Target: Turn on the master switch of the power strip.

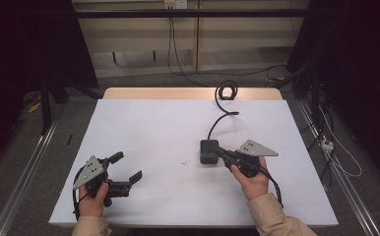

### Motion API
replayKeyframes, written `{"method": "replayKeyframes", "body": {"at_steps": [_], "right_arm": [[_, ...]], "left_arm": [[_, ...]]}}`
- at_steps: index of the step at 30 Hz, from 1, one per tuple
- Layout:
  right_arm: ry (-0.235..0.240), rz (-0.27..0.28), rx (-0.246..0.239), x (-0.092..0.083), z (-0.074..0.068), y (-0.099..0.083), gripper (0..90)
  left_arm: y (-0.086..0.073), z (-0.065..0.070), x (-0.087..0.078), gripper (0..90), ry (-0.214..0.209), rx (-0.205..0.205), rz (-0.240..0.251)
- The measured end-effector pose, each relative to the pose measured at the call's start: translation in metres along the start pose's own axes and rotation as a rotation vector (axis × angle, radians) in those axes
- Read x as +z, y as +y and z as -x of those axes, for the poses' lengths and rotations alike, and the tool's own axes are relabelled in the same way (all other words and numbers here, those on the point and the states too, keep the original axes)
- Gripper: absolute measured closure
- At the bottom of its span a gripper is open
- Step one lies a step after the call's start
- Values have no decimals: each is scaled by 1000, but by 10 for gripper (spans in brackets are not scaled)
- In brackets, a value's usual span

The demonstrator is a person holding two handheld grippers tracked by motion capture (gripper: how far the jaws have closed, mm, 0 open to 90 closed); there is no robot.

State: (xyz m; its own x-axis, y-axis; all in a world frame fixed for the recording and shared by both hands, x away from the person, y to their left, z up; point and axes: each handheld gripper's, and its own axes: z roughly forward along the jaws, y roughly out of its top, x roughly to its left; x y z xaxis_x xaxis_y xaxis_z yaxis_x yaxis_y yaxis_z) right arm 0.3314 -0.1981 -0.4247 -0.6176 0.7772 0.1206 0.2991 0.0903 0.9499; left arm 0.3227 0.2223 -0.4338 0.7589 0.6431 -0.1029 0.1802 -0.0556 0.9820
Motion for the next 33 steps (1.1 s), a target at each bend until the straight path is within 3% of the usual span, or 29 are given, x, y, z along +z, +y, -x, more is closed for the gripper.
{"method": "replayKeyframes", "body": {"at_steps": [33], "right_arm": [[3,-30,-26,15,-2,3,900]], "left_arm": [[0,0,0,31,1,-11,5]]}}
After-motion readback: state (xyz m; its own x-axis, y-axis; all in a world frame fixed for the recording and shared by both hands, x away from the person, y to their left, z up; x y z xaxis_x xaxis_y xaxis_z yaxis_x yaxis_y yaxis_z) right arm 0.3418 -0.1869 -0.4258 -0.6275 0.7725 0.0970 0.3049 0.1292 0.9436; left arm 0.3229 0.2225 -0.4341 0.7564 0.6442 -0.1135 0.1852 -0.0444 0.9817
